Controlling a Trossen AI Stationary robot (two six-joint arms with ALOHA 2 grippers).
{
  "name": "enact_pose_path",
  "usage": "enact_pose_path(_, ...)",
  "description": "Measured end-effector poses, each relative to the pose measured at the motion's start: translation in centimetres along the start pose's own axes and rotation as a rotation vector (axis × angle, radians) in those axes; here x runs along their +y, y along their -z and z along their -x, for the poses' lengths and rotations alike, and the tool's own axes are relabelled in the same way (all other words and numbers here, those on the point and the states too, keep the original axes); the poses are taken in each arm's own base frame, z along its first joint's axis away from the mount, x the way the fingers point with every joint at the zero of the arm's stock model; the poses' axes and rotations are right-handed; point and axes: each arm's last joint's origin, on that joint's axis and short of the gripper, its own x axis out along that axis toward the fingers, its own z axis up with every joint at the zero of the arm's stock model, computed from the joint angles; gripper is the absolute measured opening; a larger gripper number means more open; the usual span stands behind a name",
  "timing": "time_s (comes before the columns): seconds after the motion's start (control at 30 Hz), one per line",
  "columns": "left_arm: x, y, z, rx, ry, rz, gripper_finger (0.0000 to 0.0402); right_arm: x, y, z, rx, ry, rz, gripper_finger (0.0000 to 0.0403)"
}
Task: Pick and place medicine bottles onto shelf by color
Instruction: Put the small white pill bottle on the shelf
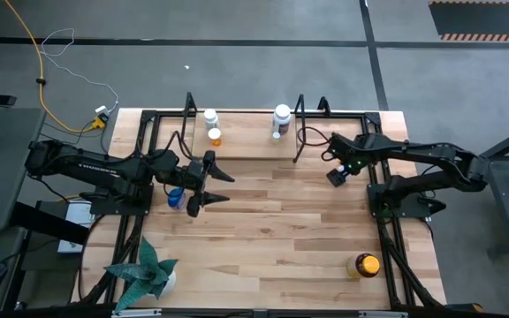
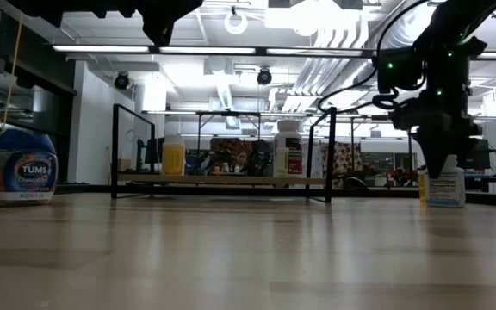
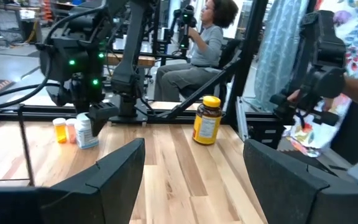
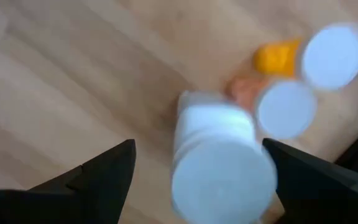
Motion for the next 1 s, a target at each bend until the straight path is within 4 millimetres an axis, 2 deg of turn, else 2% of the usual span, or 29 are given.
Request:
enact_pose_path(0.37, 0.1, 0.1, 0.0, 0.011, -0.017, 0.002, 0.0264, -0.1, 0.1, 0.0, 0.001, 0.023, -0.006, 0.0268)
enact_pose_path(0.67, 0.1, 0.1, 0.0, 0.014, -0.018, 0.002, 0.0264, -0.1, 0.2, 0.1, 0.016, -0.007, 0.009, 0.0151)
enact_pose_path(0.83, 0.1, 0.1, 0.0, 0.013, -0.019, 0.002, 0.0264, 0.5, 0.7, 0.6, 0.040, -0.120, 0.028, 0.0149)
enact_pose_path(1.0, 0.1, 0.1, 0.0, 0.013, -0.020, 0.002, 0.0264, 3.2, 1.4, 0.9, 0.025, -0.259, 0.124, 0.0149)
